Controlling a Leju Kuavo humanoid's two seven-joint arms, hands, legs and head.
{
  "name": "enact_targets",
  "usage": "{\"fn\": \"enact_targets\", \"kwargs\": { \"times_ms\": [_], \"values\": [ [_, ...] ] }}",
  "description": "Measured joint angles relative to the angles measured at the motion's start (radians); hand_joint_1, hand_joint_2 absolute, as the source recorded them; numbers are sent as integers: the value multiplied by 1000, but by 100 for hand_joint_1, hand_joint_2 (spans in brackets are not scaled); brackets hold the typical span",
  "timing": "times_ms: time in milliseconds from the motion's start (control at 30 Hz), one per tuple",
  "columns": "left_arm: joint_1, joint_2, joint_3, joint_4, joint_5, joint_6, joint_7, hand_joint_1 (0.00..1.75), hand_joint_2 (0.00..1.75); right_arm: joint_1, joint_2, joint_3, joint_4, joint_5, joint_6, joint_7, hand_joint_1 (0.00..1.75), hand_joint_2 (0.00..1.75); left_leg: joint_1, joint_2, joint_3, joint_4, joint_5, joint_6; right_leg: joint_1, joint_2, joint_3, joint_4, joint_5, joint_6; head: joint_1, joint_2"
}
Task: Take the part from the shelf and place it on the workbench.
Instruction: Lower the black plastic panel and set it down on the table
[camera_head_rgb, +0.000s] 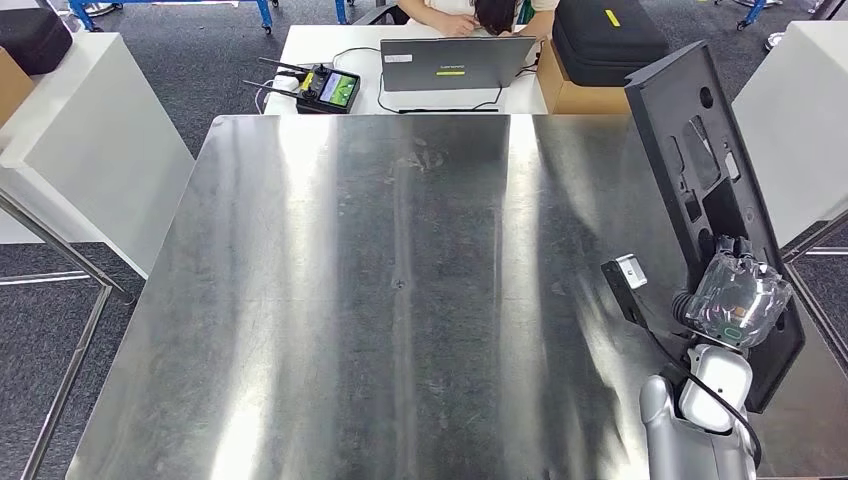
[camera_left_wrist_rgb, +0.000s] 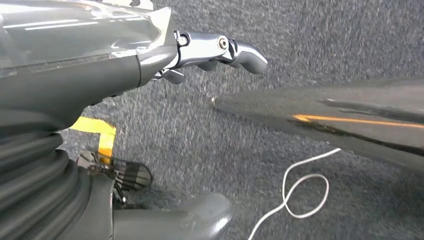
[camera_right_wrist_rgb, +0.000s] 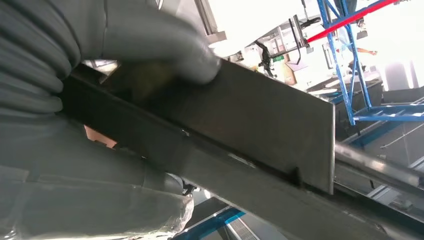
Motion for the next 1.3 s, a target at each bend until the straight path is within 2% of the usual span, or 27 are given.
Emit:
{"fn": "enact_targets", "kwargs": {
  "times_ms": [333, 467, 900, 1000, 1200, 1267, 1300],
  "values": [
    [-1, 0, 5, 0, 8, 8, 15, 0, 175, -97, -2, 2, 148, 1, 2, 19, 0, 0, -1, 0, 2, 0, 2, -4, 0, 0, 4, 0, 0, 0, 0, 0],
    [-1, -1, 19, 0, 9, 13, 15, 0, 0, -126, -4, 16, 190, 1, 2, 34, 0, 0, -1, 0, 2, 0, 2, -4, -1, 0, 4, 0, 0, 0, 0, 0],
    [-1, -1, 31, 0, 13, 16, 20, 0, 0, -176, -17, 65, 287, 1, -4, 71, 0, 0, -2, 0, 3, 0, 2, -3, -1, 0, 5, 0, 0, 0, 0, 0],
    [-1, -1, 33, 0, 13, 13, 22, 0, 0, -189, -17, 76, 301, -17, -5, 54, 0, 0, -2, 0, 4, 0, 2, -4, -1, 0, 5, 0, 0, 0, 0, 0],
    [-2, -1, 42, 0, 12, 4, 26, 0, 0, -197, 7, 79, 293, -202, -28, -88, 0, 0, -2, 0, 4, 0, 2, -4, -1, 0, 5, 0, 0, 0, 0, 0],
    [-3, -1, 43, 0, 11, 4, 27, 0, 0, -190, 23, 82, 268, -334, -22, -193, 0, 0, -2, 0, 4, 0, 2, -4, -1, 0, 5, 0, 0, 0, 0, 0],
    [-3, -1, 44, 0, 10, 3, 27, 0, 0, -178, 34, 87, 237, -443, -5, -265, 0, 0, -2, -1, 4, 0, 2, -4, -1, -1, 5, 1, 0, 0, 1, 0]
  ]
}}
